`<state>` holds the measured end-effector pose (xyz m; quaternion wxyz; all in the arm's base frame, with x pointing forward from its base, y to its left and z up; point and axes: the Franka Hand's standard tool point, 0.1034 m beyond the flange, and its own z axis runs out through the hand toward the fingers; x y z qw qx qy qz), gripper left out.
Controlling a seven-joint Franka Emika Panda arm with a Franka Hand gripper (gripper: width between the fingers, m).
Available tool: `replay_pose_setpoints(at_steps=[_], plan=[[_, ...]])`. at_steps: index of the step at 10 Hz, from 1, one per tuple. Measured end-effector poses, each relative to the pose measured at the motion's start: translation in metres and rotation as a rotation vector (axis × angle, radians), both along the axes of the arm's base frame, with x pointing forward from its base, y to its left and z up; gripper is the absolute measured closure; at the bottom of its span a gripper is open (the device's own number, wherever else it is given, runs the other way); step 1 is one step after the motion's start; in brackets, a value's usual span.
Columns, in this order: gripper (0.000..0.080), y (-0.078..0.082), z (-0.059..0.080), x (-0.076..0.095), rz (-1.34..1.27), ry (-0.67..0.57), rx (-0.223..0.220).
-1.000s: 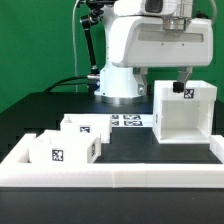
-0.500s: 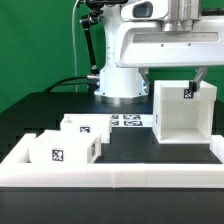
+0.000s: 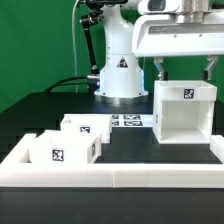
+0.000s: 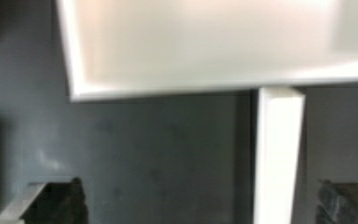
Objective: Assemble drawer
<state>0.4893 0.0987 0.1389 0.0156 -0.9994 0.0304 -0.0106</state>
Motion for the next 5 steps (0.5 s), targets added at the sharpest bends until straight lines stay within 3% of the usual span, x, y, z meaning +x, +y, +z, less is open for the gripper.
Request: replay_pose_setpoints(at_steps=[2, 5], plan=[[0.0150, 0.0257, 0.0016, -0.0127, -0.029, 0.010, 0.000], [0.0150, 0.0237, 0.0011, -0.0119, -0.017, 0.008, 0.000]])
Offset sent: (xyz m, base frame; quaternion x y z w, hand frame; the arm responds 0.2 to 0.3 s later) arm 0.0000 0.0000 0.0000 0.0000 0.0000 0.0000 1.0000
